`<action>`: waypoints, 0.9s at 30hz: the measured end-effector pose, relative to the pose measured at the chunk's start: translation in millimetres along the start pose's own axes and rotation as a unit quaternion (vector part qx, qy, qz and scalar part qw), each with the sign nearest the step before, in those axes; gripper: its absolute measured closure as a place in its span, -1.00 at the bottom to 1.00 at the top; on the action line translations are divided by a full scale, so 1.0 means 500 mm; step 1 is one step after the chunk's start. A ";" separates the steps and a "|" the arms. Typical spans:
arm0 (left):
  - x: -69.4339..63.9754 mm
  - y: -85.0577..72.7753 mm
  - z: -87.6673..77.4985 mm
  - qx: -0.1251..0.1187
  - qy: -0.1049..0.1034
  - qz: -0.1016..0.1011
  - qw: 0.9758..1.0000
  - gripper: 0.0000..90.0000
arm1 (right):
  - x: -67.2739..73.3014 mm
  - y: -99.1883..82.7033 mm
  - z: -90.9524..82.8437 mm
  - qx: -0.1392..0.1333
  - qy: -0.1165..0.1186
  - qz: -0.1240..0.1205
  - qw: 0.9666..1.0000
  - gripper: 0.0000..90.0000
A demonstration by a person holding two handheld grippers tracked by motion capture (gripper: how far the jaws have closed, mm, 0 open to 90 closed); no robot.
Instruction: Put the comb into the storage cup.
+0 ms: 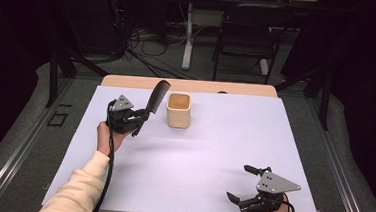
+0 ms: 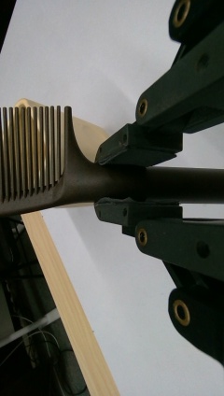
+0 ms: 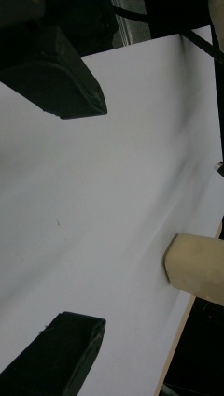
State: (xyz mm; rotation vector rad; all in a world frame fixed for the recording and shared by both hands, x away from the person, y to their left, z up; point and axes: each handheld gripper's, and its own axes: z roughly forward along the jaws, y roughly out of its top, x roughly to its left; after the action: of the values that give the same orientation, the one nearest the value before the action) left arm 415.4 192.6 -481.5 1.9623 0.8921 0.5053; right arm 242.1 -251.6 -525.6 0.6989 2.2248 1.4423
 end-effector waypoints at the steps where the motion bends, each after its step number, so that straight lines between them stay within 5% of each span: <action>1: 0.001 0.002 0.000 0.000 0.000 0.000 1.000 0.61 | 0.000 0.000 0.000 0.000 0.000 0.000 1.000 -1.00; 27: 0.012 0.063 0.017 -0.014 0.007 -0.005 1.000 0.60 | -0.001 0.000 0.000 -0.001 0.001 0.000 1.000 -1.00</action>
State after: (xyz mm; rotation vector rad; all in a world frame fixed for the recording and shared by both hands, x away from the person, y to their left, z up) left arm 437.2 181.7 -459.0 1.9310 0.8987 0.5225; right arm 242.3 -251.8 -525.6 0.6972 2.2236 1.4456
